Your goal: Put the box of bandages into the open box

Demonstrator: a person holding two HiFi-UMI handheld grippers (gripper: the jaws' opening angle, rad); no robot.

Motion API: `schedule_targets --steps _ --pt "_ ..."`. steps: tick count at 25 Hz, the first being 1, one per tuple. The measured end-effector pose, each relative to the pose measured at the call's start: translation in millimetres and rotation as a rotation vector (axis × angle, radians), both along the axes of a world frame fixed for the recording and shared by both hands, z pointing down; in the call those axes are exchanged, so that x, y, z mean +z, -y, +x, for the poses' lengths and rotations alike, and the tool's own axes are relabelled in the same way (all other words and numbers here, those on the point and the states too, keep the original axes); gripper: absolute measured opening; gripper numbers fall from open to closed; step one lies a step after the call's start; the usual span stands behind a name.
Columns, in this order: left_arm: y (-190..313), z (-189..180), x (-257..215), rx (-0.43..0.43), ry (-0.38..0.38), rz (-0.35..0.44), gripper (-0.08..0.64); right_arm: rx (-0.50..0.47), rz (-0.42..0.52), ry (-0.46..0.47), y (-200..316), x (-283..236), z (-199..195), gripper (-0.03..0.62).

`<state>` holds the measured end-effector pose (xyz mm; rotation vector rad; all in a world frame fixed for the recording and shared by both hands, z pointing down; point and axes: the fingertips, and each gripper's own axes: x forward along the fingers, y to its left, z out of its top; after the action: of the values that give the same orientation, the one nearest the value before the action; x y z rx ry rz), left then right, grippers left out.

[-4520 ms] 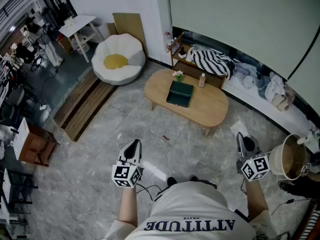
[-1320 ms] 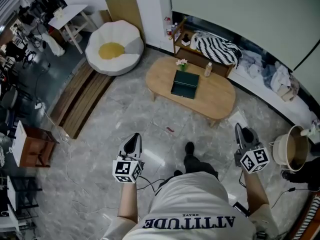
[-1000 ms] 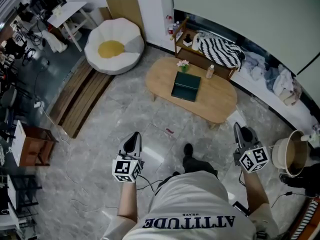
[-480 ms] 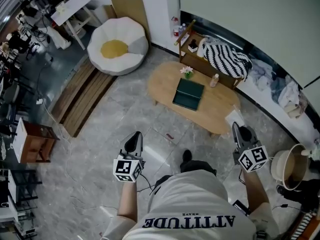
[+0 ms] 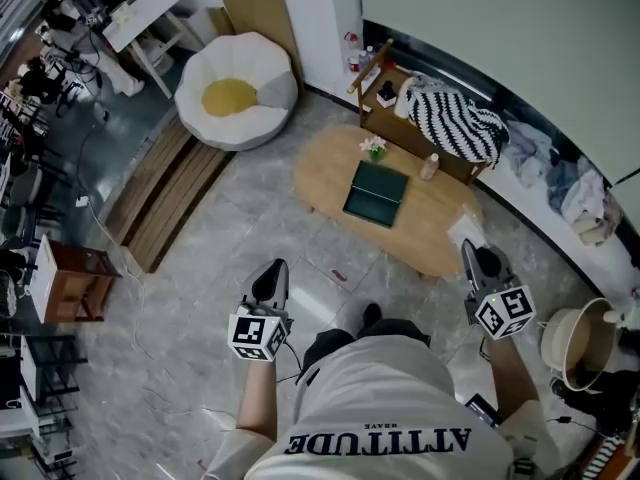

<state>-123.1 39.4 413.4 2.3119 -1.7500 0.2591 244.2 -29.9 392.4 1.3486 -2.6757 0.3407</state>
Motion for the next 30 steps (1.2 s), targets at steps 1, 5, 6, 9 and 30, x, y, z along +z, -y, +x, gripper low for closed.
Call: schedule_targets --steps 1,5,6,9,30 --pt "2 1 0 0.000 0.002 0.001 0.031 -0.002 -0.002 0.000 2 1 1 0.038" --pt "10 2 -2 0.000 0.003 0.002 0.031 -0.003 -0.013 0.001 10 3 3 0.038" --pt "11 2 -2 0.001 0.003 0.001 0.031 -0.004 -0.015 -0.001 10 4 2 0.038" --pt "16 1 -1 0.004 0.002 -0.006 0.031 -0.010 -0.026 -0.006 14 5 0 0.038" --pt "153 -46 22 0.164 -0.003 -0.027 0.025 0.136 -0.067 -0.028 74 25 -53 0.038"
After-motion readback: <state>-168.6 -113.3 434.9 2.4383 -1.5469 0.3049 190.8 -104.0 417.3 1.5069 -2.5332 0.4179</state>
